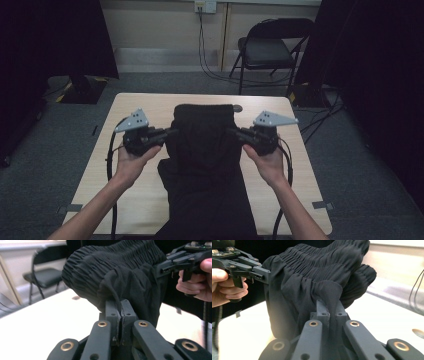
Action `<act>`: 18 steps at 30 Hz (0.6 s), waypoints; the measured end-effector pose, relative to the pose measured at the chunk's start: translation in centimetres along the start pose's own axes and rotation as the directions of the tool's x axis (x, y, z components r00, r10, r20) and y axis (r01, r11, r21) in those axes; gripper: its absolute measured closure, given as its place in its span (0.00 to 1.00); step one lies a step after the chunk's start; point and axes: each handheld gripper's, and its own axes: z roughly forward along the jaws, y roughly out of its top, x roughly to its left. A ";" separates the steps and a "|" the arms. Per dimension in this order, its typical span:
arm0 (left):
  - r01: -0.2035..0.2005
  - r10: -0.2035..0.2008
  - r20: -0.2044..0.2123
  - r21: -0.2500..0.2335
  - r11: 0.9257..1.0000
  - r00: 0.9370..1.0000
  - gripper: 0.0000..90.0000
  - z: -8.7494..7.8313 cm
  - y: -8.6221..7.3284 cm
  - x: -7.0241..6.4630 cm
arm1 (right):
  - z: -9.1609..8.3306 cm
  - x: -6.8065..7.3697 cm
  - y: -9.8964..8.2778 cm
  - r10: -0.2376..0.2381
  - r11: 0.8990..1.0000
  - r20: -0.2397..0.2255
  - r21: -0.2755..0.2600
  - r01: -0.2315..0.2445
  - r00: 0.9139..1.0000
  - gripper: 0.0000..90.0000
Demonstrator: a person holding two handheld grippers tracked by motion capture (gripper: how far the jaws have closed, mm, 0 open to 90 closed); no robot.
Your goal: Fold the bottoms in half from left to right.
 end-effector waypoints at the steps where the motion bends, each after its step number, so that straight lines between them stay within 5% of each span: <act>1: -0.002 0.002 0.013 0.009 1.000 1.000 0.98 0.0 -0.6 -0.5 | -0.3 0.4 -0.8 0.004 1.000 -0.010 0.004 -0.004 1.000 0.97; 3: -0.010 0.008 0.041 0.049 0.999 0.999 0.98 -0.1 -1.8 -1.4 | -0.7 1.1 -2.2 0.011 1.000 -0.022 0.015 -0.011 1.000 0.97; 8: 0.048 -0.058 0.085 0.119 0.992 0.995 0.98 -0.3 -5.4 -2.2 | -1.5 2.4 -5.8 0.059 0.995 -0.055 0.088 -0.054 0.997 0.97; 11: 0.064 -0.089 0.120 0.199 0.978 0.989 0.97 -0.4 -8.8 -3.5 | -1.5 3.4 -8.8 0.090 0.982 -0.067 0.170 -0.077 0.994 0.97; 12: 0.064 -0.089 0.120 0.199 0.978 0.989 0.97 -0.4 -8.8 -3.5 | -1.5 3.4 -8.8 0.090 0.982 -0.067 0.170 -0.077 0.994 0.97; 15: 0.062 -0.105 0.143 0.278 0.959 0.984 0.97 -0.1 -10.6 -4.4 | -1.5 4.2 -10.6 0.114 0.972 -0.084 0.216 -0.094 0.990 0.97; 18: 0.051 -0.115 0.160 0.353 0.934 0.980 0.97 0.8 -12.4 -5.2 | -1.0 4.7 -12.8 0.140 0.949 -0.083 0.295 -0.110 0.987 0.96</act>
